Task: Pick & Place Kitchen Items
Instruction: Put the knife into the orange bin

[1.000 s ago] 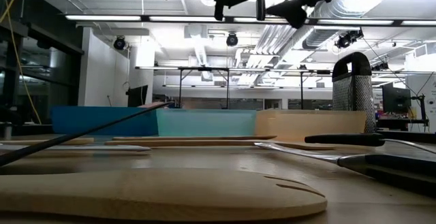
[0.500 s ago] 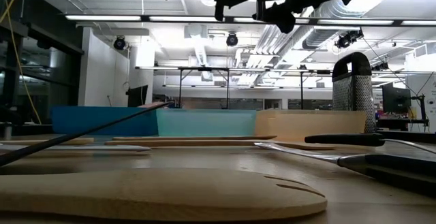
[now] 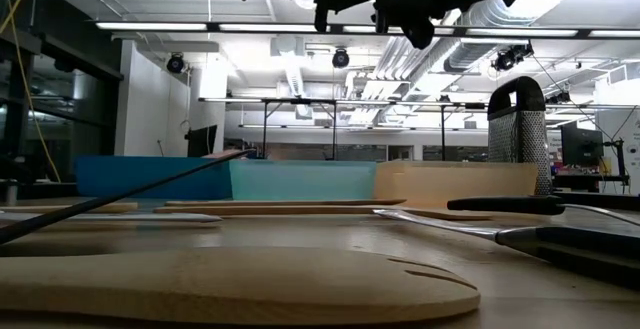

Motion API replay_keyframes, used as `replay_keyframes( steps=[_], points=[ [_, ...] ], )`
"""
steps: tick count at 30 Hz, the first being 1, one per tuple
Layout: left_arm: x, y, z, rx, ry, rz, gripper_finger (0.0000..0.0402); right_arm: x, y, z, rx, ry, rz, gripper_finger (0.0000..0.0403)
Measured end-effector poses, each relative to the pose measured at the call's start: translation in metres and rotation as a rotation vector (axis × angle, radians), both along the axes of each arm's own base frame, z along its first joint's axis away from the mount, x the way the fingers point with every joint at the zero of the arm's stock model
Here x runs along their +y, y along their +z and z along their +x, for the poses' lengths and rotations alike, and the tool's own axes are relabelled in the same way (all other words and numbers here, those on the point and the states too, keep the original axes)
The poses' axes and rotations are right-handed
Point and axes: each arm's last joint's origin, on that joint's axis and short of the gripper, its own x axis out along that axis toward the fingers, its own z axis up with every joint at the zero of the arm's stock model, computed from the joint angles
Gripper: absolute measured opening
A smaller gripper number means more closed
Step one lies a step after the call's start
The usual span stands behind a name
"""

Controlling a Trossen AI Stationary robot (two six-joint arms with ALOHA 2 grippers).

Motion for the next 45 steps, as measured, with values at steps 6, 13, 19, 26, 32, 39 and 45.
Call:
replay_keyframes(
  steps=[6, 13, 19, 26, 32, 39, 45],
  points=[
    [0.000, 0.000, 0.000, 0.001, 0.003, -0.005, 0.0072, 0.000, 0.000, 0.000, 0.005, -0.007, 0.017, 0.0081],
    [0.000, -0.001, 0.000, 0.007, 0.005, -0.016, 0.0183, -0.001, -0.002, -0.001, 0.026, -0.056, 0.022, 0.0081],
    [0.000, -0.005, -0.001, 0.053, 0.021, -0.041, 0.0214, -0.006, -0.008, -0.006, 0.101, -0.136, 0.028, 0.0081],
    [0.001, -0.009, -0.008, 0.161, 0.097, -0.049, 0.0217, -0.019, -0.019, -0.022, 0.268, -0.315, 0.012, 0.0081],
    [0.001, -0.013, -0.009, 0.213, 0.120, -0.054, 0.0217, -0.031, -0.032, -0.039, 0.470, -0.449, -0.069, 0.0081],
    [0.001, -0.021, -0.011, 0.295, 0.127, -0.054, 0.0218, -0.046, -0.038, -0.054, 0.628, -0.597, -0.206, 0.0081],
    [0.003, -0.029, -0.014, 0.386, 0.196, -0.017, 0.0218, -0.059, -0.050, -0.058, 0.771, -0.703, -0.282, 0.0081]
  ],
)
